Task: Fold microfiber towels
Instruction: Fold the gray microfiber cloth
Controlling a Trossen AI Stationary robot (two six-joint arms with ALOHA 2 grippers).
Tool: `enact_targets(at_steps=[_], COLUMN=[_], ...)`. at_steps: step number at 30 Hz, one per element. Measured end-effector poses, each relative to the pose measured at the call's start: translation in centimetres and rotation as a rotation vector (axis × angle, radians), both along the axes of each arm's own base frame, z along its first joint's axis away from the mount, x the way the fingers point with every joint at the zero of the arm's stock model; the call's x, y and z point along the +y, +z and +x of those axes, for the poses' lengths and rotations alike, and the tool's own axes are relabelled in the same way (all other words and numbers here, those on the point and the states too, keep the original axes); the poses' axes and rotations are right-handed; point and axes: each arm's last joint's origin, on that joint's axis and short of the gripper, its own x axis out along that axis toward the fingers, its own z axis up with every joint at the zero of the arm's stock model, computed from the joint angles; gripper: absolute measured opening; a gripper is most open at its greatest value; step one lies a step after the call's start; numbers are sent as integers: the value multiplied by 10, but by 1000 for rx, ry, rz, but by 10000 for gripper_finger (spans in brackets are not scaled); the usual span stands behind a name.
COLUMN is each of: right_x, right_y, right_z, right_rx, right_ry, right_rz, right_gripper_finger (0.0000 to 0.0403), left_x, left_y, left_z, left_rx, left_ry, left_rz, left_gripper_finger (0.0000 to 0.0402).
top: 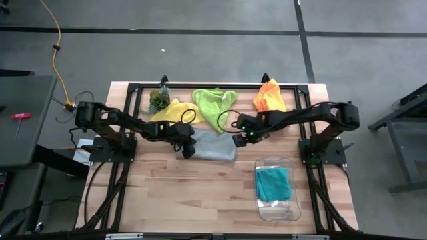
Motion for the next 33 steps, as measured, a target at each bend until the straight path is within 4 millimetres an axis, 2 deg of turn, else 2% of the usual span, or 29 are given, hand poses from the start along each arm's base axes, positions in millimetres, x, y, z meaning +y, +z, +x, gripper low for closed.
enact_targets(at_steps=[3, 13, 28, 30, 33], right_x=[1, 2, 4, 4, 4], right_y=[-11, -48, -55, -56, -57], right_z=[11, 30, 42, 41, 40], right_rx=[-35, -3, -71, -67, -56], right_ry=[15, -126, -280, -286, -282], right_rz=[45, 96, 57, 33, 9], right_gripper_finger=[245, 245, 241, 226, 181], left_x=[-1, -12, -15, -15, -13], left_y=[2, 3, 8, 9, 13], left_z=[1, 4, 10, 10, 8], left_rx=[-11, -25, -83, -85, -96], left_ry=[-14, -75, -92, -92, -118], left_rz=[6, 3, 51, 51, 41], left_gripper_finger=[0, 0, 0, 0, 0])
